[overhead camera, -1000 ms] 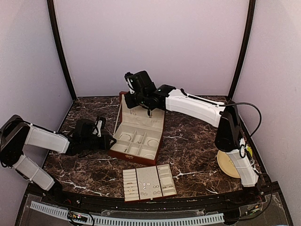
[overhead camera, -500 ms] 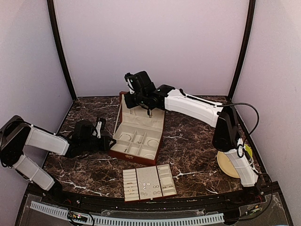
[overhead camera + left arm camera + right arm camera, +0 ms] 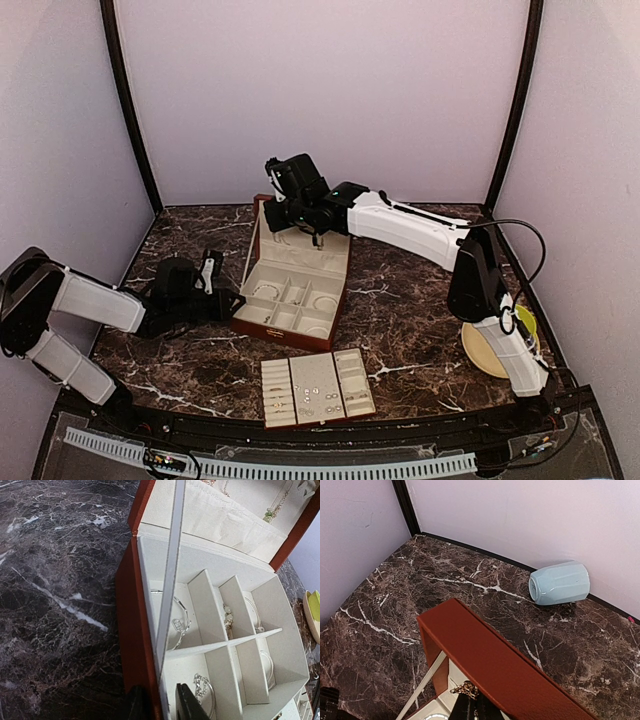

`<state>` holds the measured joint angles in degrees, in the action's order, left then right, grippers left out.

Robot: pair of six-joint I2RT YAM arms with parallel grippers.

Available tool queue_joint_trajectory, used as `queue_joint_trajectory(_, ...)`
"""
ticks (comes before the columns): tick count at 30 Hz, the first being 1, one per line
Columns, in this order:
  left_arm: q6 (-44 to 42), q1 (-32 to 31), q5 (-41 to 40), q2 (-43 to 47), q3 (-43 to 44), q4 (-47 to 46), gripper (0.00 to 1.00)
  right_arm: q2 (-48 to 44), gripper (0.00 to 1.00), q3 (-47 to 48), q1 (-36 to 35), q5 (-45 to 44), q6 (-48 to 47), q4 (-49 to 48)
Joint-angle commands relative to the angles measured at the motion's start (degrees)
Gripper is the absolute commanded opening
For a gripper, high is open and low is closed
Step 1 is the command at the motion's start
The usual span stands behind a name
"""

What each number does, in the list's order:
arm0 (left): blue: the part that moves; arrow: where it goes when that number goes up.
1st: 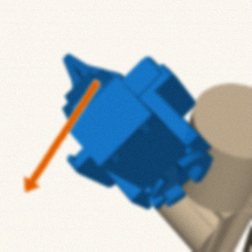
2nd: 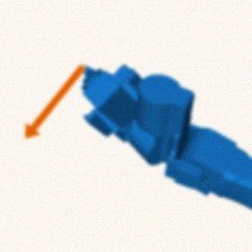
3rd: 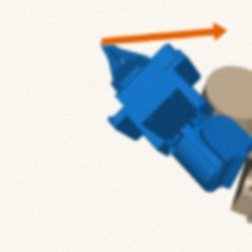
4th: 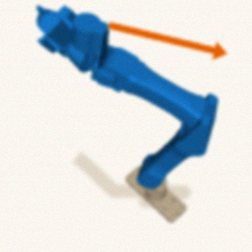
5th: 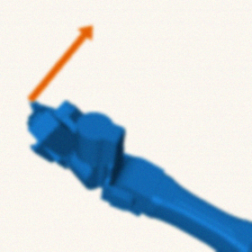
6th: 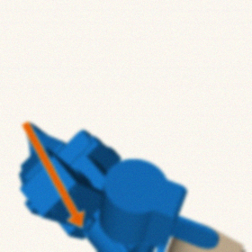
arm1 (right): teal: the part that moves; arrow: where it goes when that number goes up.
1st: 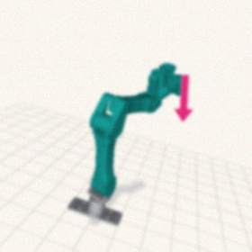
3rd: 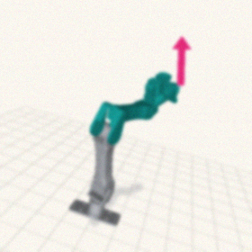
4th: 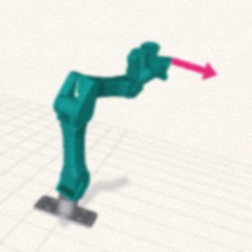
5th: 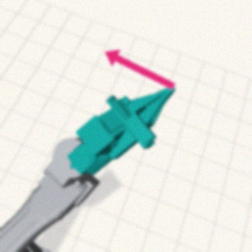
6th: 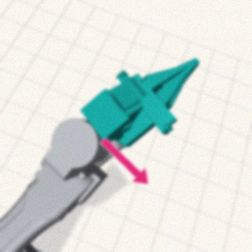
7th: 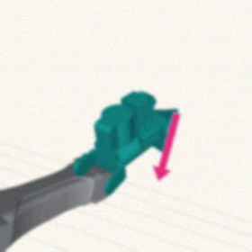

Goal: Organize the mixed jewelry
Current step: Place the necklace in the compartment pouch.

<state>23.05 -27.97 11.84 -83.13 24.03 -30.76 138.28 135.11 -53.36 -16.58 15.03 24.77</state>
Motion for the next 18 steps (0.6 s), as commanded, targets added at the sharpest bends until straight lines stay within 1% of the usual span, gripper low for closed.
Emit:
queue_joint_trajectory(1,-1.8,0.0,1.6,2.1,-2.2,1.8,0.25,0.9,0.03,1.9,1.1,-1.3,1.2,-1.4)
queue_joint_trajectory(4,-1.7,-0.1,1.5,2.5,-2.5,1.8,0.25,0.7,0.07,1.9,1.2,-1.5,1.2,-1.4)
queue_joint_trajectory(8,-1.8,-0.1,1.4,2.8,-2.5,1.9,0.25,0.5,0.1,1.9,1.2,-1.7,1.5,-1.6)
queue_joint_trajectory(18,-1.8,0.0,1.0,3.5,-2.8,2.4,0.25,-1.2,0.11,1.0,1.2,-2.6,3.8,-1.4)
